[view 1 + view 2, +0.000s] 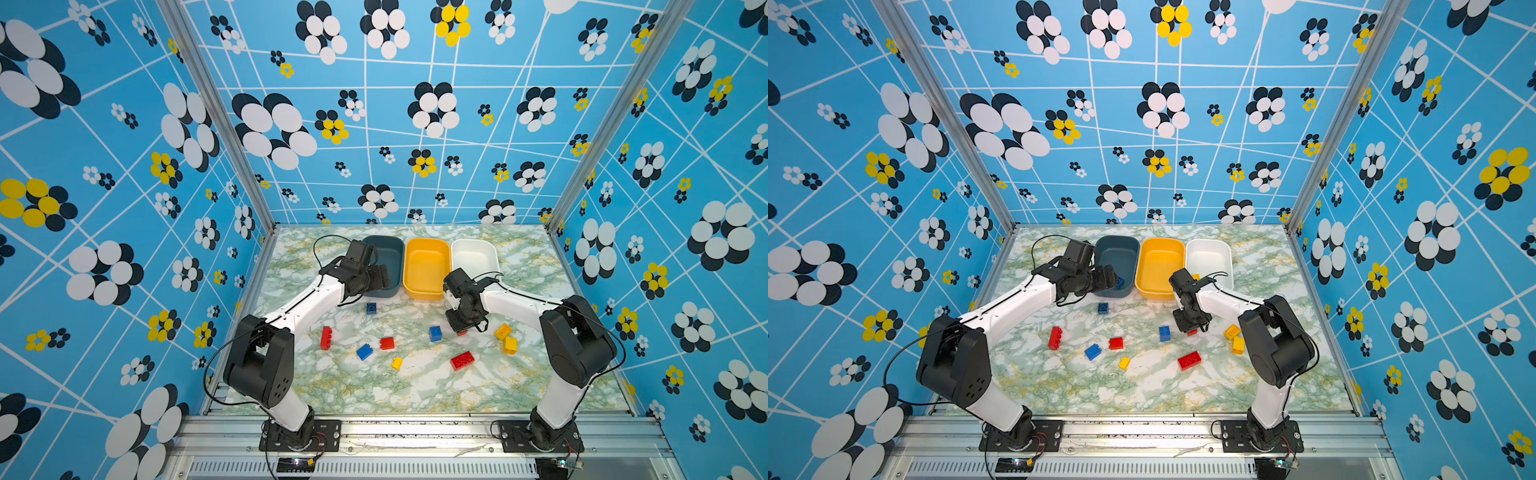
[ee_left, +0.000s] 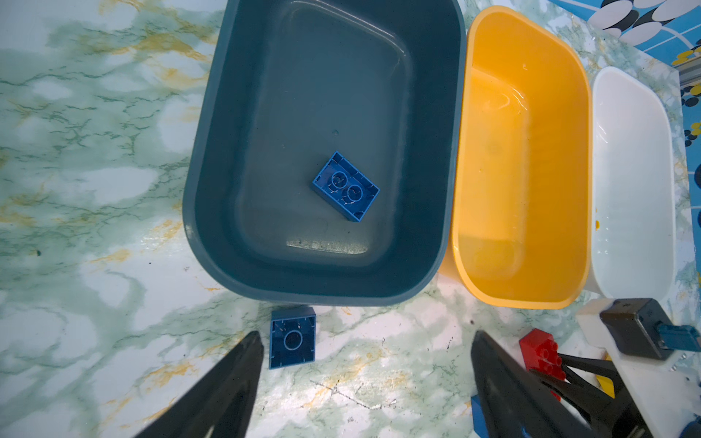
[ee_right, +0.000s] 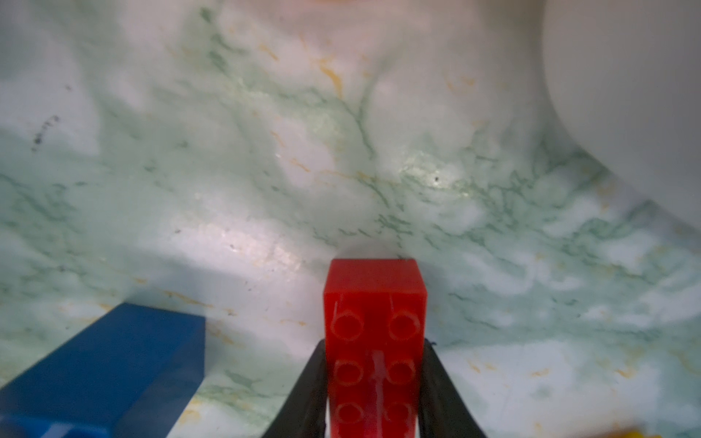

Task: Sort the legos into containers by color
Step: 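Lower the right gripper onto a red brick and grasp it while the left draws back, then carry the red brick with the right gripper and drop it into the yellow bin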

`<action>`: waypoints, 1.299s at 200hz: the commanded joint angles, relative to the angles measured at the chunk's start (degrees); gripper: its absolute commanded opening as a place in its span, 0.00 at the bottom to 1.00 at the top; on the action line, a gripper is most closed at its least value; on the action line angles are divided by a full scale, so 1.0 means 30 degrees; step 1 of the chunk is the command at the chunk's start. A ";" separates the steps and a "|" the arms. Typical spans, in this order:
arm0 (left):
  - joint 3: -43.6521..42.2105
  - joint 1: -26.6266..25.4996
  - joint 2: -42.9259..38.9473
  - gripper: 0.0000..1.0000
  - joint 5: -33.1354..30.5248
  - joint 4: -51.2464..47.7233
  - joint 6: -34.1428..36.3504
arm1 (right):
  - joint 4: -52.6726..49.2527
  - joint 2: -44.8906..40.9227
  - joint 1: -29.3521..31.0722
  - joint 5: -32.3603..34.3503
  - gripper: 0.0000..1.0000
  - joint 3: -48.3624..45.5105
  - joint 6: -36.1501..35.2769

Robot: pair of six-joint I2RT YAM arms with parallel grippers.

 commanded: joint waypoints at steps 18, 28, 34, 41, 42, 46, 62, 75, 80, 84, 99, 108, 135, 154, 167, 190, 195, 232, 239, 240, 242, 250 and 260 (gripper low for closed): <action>-0.0541 -0.0097 -0.0941 0.89 0.0147 0.0279 -0.0280 | -0.0229 -0.0205 0.0303 0.0025 0.27 0.0229 0.0218; -0.0671 -0.0072 -0.1033 0.89 0.0196 0.0312 -0.0304 | -0.0272 -0.0465 0.0350 -0.0039 0.26 0.0199 0.0356; -0.0793 -0.0084 -0.1128 0.89 0.0154 0.0344 -0.0332 | -0.0368 -0.0678 0.0358 -0.0056 0.26 0.0200 0.0453; -0.0900 -0.0075 -0.1229 0.89 0.0157 0.0367 -0.0384 | -0.0472 -0.0983 0.0378 -0.0084 0.25 0.0202 0.0577; -0.0933 -0.0075 -0.1234 0.89 0.0164 0.0374 -0.0399 | -0.0490 -0.1014 0.0379 -0.0084 0.25 0.0229 0.0589; -0.0977 -0.0082 -0.1288 0.89 0.0133 0.0390 -0.0426 | -0.0569 -0.1215 0.0378 -0.0111 0.24 0.0227 0.0669; -0.1228 -0.0077 -0.1537 0.90 0.0154 0.0389 -0.0503 | -0.0975 -0.2070 0.0380 -0.0245 0.24 0.0354 0.0988; -0.1425 -0.0075 -0.1746 0.90 0.0157 0.0360 -0.0632 | -0.1350 -0.2801 0.0367 -0.0374 0.23 0.0540 0.1194; -0.1513 -0.0075 -0.1832 0.90 0.0127 0.0352 -0.0672 | -0.1506 -0.3055 0.0380 -0.0378 0.23 0.0656 0.1239; -0.1612 -0.0079 -0.1900 0.90 0.0136 0.0359 -0.0689 | -0.1623 -0.3251 0.0364 -0.0378 0.23 0.0736 0.1261; -0.1886 -0.0061 -0.2164 0.90 0.0118 0.0352 -0.0816 | -0.2033 -0.3834 0.0380 -0.0327 0.23 0.1170 0.1323; -0.2031 -0.0046 -0.2286 0.90 0.0110 0.0389 -0.0892 | -0.2213 -0.4093 0.0380 -0.0396 0.23 0.1527 0.1328; -0.2430 -0.0021 -0.2618 0.91 0.0148 0.0383 -0.1102 | -0.2473 -0.4162 0.0380 -0.0640 0.23 0.3181 0.1357; -0.2734 -0.0028 -0.2889 0.91 0.0141 0.0383 -0.1259 | -0.2315 -0.3495 0.0380 -0.0671 0.23 0.4805 0.1251; -0.2964 -0.0045 -0.3057 0.92 0.0163 0.0439 -0.1334 | -0.2010 -0.2815 0.0352 -0.0642 0.23 0.5914 0.1205; -0.3423 -0.0060 -0.3344 0.92 0.0226 0.0499 -0.1454 | -0.1779 -0.1164 0.0320 -0.0620 0.23 0.8015 0.1131; -0.3497 -0.0046 -0.3441 0.92 0.0221 0.0500 -0.1455 | -0.1784 -0.0755 0.0295 -0.0576 0.23 0.8497 0.1102; -0.4282 -0.0054 -0.4119 0.93 0.0163 0.0641 -0.1629 | -0.2285 0.2822 0.0120 -0.0497 0.23 1.2268 0.1101; -0.4427 -0.0061 -0.4227 0.93 0.0162 0.0674 -0.1672 | -0.2374 0.3416 0.0079 -0.0423 0.23 1.2866 0.1111; -0.4468 -0.0053 -0.4242 0.93 0.0151 0.0674 -0.1672 | -0.2378 0.3485 0.0054 -0.0415 0.23 1.2933 0.1106; -0.4522 -0.0048 -0.4267 0.92 0.0144 0.0674 -0.1703 | -0.2404 0.3647 0.0042 -0.0395 0.23 1.3123 0.1116; -0.4664 -0.0046 -0.4374 0.93 0.0113 0.0735 -0.1737 | -0.2502 0.4435 -0.0051 -0.0327 0.23 1.3741 0.1129; -0.4851 -0.0046 -0.4546 0.93 0.0095 0.0802 -0.1808 | -0.2803 0.5348 -0.0187 -0.0290 0.23 1.4624 0.1204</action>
